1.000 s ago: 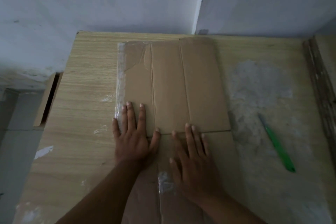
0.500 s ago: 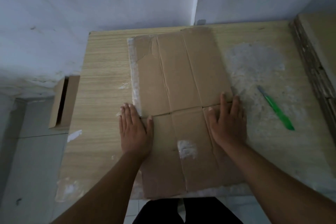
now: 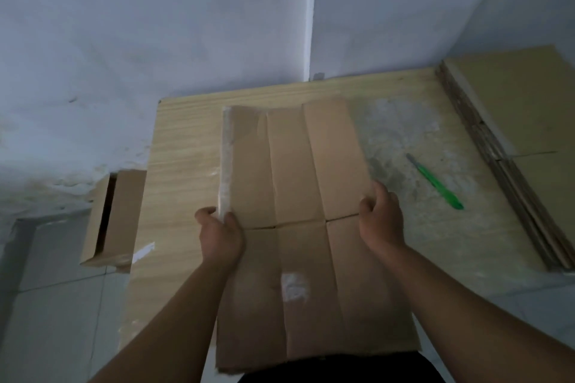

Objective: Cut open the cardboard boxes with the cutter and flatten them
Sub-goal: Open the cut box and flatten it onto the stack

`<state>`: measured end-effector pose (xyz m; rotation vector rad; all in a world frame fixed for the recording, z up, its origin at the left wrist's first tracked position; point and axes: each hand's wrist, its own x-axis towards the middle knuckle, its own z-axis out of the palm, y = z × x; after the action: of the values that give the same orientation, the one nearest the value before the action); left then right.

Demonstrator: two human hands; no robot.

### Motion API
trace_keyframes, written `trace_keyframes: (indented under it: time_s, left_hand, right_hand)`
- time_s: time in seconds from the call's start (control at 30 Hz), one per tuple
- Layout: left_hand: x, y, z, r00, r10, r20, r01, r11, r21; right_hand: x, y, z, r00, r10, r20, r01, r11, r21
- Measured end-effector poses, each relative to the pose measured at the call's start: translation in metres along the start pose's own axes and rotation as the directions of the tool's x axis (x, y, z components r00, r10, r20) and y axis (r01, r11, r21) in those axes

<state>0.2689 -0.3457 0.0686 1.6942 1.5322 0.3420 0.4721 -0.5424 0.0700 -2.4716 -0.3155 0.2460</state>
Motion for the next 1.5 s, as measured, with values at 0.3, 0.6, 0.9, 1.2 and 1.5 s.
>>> trace_keyframes:
  time_s: [0.3,0.6,0.9,1.2,1.5]
  left_hand:
    - [-0.052,0.087,0.070,0.982,0.181,0.062,-0.174,0.979,-0.109]
    - [-0.165,0.241,0.248,0.959,0.277,0.057,-0.264,0.949,-0.172]
    - [-0.243,0.346,0.384,0.984,0.129,0.123,-0.106,0.978,-0.180]
    - [-0.230,0.342,0.421,0.922,0.218,0.321,-0.307,0.916,0.258]
    - [-0.227,0.332,0.433,0.964,0.190,0.186,-0.229,0.950,0.214]
  right_hand:
    - [0.063,0.049,-0.105,0.967,-0.119,-0.224,0.148,0.982,0.120]
    - [0.206,0.201,-0.280,0.961,-0.129,-0.246,0.144,0.989,0.044]
    - [0.335,0.287,-0.404,0.990,-0.113,-0.086,0.112,0.994,-0.008]
    - [0.386,0.335,-0.386,0.988,0.129,0.088,-0.128,0.992,-0.016]
    - [0.390,0.350,-0.375,0.977,0.133,0.169,-0.109,0.984,-0.144]
